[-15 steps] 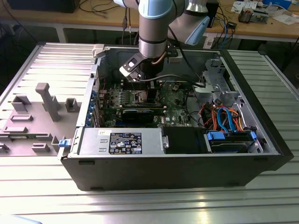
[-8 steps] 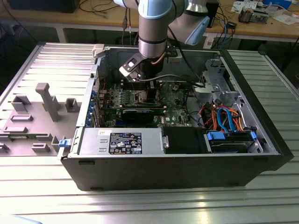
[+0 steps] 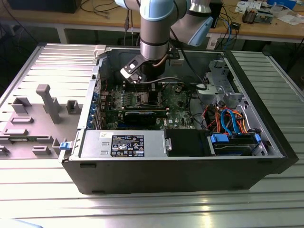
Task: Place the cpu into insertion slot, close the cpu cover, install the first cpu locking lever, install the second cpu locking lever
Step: 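Place the cpu into insertion slot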
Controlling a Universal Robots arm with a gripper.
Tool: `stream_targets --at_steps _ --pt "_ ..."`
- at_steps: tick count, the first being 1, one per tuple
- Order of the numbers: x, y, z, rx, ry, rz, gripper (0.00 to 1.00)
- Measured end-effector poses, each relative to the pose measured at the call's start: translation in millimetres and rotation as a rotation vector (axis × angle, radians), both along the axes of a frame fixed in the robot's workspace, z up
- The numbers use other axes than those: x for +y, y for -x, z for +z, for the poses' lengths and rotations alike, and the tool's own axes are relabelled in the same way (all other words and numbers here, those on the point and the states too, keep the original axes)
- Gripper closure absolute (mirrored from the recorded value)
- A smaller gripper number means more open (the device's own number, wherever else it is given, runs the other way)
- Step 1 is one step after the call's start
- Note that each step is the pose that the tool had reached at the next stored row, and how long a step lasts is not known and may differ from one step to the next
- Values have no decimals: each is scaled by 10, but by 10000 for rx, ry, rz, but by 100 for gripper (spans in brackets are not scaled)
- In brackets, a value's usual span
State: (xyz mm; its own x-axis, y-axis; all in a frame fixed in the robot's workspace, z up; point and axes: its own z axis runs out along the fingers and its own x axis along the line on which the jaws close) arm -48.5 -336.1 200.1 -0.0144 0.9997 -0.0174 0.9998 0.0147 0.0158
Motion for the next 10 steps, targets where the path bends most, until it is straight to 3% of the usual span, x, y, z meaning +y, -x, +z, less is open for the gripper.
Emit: stream_targets --at_steps 10 --pt "0 0 -34 2 2 -10 45"
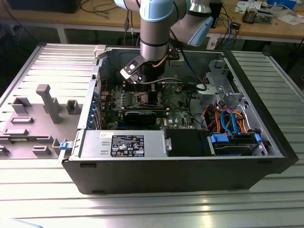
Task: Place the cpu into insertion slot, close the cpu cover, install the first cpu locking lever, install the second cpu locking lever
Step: 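Place the cpu into insertion slot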
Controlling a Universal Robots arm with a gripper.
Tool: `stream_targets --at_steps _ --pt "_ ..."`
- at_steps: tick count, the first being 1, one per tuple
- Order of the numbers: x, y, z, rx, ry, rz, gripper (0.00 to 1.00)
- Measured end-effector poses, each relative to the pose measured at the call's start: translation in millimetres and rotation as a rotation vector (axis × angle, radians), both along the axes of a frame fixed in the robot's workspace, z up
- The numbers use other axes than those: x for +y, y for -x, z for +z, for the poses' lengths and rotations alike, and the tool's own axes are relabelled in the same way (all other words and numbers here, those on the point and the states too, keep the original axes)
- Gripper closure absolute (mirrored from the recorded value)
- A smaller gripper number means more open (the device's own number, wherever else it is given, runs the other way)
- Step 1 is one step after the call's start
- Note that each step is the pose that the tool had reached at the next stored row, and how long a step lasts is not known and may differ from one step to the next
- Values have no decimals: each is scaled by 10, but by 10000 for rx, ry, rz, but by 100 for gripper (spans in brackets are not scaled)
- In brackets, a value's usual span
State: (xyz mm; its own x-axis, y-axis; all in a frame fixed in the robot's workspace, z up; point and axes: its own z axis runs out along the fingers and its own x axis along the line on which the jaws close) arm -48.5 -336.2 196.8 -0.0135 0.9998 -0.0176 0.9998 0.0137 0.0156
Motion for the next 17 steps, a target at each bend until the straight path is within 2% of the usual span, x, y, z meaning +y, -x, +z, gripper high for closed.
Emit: stream_targets --at_steps 8,9,17 --pt "1 -1 -3 -6 -8 -1 45" --pt "1 -1 -3 -5 -7 0 39" --pt "0 0 -2 -1 -3 0 39"
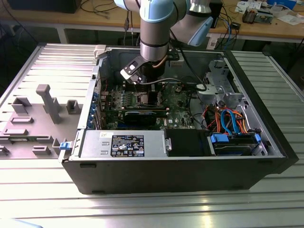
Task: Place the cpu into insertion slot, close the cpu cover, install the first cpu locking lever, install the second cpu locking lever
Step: 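Place the cpu into insertion slot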
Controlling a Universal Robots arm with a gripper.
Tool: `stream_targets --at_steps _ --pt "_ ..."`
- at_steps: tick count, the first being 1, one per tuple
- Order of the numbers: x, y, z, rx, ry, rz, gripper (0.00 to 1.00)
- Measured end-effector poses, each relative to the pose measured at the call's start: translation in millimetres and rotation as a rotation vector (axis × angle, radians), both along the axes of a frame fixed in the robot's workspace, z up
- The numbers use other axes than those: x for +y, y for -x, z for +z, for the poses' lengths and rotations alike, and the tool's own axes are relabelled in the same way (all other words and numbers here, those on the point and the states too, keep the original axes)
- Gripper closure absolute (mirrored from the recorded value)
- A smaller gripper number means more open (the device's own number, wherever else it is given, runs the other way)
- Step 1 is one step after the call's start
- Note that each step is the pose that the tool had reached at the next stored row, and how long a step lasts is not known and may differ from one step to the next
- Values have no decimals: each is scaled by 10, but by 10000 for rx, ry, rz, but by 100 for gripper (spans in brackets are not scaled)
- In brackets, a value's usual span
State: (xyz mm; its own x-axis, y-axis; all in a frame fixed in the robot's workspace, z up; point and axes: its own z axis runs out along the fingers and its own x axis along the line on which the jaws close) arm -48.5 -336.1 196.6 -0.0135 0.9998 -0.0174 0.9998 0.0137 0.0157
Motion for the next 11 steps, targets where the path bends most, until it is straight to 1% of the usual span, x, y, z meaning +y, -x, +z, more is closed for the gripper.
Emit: stream_targets --at_steps 3,9,10,11 --pt "1 0 4 -1 -3 -1 39" --pt "0 0 41 -1 -1 -1 39" --pt "0 0 50 1 1 -1 39" --pt "0 0 86 0 0 70 39"
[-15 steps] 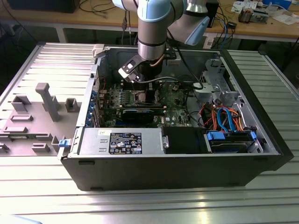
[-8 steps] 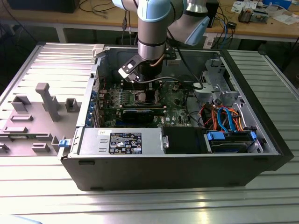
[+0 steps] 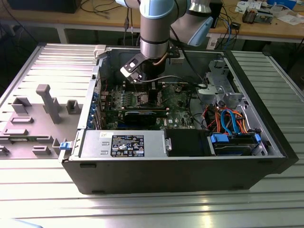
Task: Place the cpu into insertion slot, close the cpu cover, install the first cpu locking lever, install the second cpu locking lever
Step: 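Place the cpu into insertion slot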
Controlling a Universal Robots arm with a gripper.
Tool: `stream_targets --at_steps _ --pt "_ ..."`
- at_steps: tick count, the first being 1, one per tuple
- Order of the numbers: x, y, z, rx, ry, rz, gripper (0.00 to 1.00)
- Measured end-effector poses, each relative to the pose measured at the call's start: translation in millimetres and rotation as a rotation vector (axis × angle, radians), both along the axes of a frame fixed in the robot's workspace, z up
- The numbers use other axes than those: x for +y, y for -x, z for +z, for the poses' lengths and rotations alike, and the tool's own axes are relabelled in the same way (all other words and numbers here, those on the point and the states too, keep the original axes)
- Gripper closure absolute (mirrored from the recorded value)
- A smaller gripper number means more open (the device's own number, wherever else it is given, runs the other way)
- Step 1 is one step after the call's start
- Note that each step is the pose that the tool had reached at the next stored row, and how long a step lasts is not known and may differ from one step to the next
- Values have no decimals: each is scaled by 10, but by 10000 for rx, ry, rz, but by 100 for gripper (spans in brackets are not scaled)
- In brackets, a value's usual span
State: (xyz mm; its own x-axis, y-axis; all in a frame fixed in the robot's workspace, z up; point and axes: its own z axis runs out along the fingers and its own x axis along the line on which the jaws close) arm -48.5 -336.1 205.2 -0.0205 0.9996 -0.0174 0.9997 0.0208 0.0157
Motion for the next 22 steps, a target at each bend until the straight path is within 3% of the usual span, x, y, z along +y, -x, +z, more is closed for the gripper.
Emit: stream_targets --at_steps 3,22 --pt "1 80 -28 0 -5 177 39" --pt "20 80 -43 1 -4 184 40"
